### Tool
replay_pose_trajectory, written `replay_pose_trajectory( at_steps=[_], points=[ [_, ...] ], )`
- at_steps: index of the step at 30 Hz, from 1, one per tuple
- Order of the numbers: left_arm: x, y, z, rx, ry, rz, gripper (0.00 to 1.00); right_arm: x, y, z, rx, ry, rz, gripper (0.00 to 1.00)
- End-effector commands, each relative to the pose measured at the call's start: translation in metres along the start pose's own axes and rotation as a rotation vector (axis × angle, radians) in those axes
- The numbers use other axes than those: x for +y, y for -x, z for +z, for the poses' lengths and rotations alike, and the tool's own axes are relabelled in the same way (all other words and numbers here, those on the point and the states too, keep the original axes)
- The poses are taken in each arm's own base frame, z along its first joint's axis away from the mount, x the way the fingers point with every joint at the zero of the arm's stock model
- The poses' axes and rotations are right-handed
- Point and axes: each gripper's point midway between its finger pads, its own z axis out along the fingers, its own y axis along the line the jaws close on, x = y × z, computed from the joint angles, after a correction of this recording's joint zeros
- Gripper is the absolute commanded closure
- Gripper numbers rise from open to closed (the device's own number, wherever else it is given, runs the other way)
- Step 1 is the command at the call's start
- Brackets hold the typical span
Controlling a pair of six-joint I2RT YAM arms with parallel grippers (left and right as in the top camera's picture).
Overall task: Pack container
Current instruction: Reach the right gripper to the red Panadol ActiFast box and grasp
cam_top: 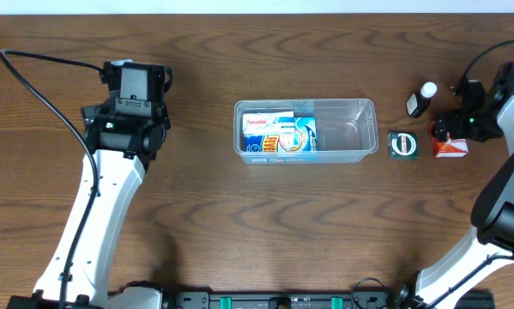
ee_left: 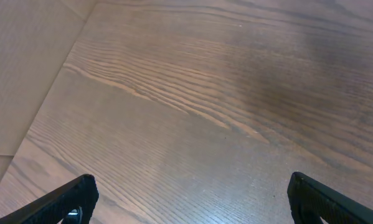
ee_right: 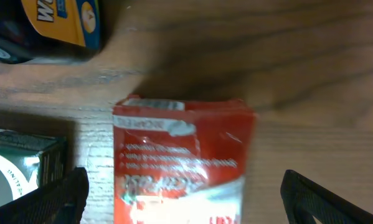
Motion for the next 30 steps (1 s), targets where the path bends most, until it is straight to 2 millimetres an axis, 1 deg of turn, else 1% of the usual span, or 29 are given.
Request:
replay_pose_trajectory(
  at_steps=[1,9,13,17,22,26,29,30],
  points=[
    [0.005,0.003,0.0,-0.009,0.023,-0.007,0.02,0.006,0.004,0.01,0.006,0.022,-0.04,0.03],
    [0.005,0.003,0.0,-0.009,0.023,-0.008,0.02,0.007,-0.008,0.03,0.062,0.036,-0.014,0.03],
    [0.005,0.003,0.0,-0.009,0.023,-0.007,0.02,0.008,-0.014,0.038,0.085,0.047,0.001,0.05],
    [0.005,0.003,0.0,-0.009,0.023,-0.007,0.02,0.006,-0.014,0.038,0.091,0.034,0.035,0.11],
    [0.005,0.003,0.0,-0.009,0.023,-0.007,0.02,-0.007,-0.021,0.037,0.124,-0.045,0.106,0.14],
    [0.005,0.003,0.0,-0.009,0.023,-0.007,0.02,-0.008,-0.019,0.037,0.118,-0.053,0.159,0.16],
    [0.005,0.003,0.0,-0.009,0.023,-0.008,0.02,-0.008,-0.018,0.035,0.114,-0.055,0.17,0.22],
    [0.005,0.003,0.0,-0.009,0.023,-0.007,0.02,-0.008,-0.018,0.035,0.112,-0.055,0.172,0.22]
  ],
)
